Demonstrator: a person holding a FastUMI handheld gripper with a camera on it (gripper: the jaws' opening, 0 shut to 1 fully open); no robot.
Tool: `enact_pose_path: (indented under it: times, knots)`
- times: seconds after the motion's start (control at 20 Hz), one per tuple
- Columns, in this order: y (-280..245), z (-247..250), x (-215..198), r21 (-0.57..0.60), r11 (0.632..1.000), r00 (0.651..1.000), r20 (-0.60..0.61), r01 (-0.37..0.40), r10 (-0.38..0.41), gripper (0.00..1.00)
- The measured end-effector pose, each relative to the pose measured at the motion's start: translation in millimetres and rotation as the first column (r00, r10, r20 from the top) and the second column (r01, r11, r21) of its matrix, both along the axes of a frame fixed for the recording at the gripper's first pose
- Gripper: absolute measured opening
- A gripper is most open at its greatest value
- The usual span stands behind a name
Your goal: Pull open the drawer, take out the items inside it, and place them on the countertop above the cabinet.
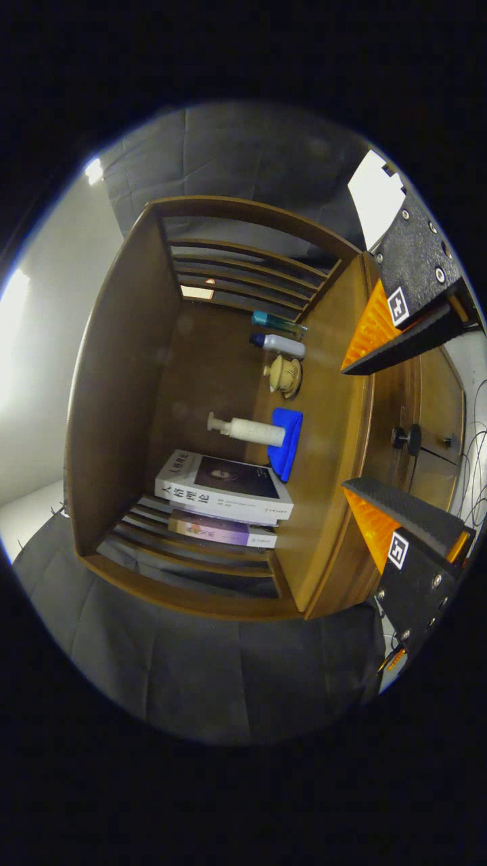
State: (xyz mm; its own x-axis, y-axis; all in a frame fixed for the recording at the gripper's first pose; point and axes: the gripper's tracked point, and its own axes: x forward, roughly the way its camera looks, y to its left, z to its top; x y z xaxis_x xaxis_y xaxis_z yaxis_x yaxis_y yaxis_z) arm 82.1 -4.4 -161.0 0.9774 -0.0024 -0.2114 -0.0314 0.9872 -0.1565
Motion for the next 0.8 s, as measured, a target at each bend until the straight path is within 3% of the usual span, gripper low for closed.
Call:
enact_pose_path:
  times: [0.35,0.8]
  knots:
    - [-6.2,-79.7,13.9,0.105,0.992,0.995,-0.083,0.063,-0.054,0.93]
    - [-11.4,-132.8,30.5,0.14,0.987,0.987,-0.146,0.084,-0.064,0.88]
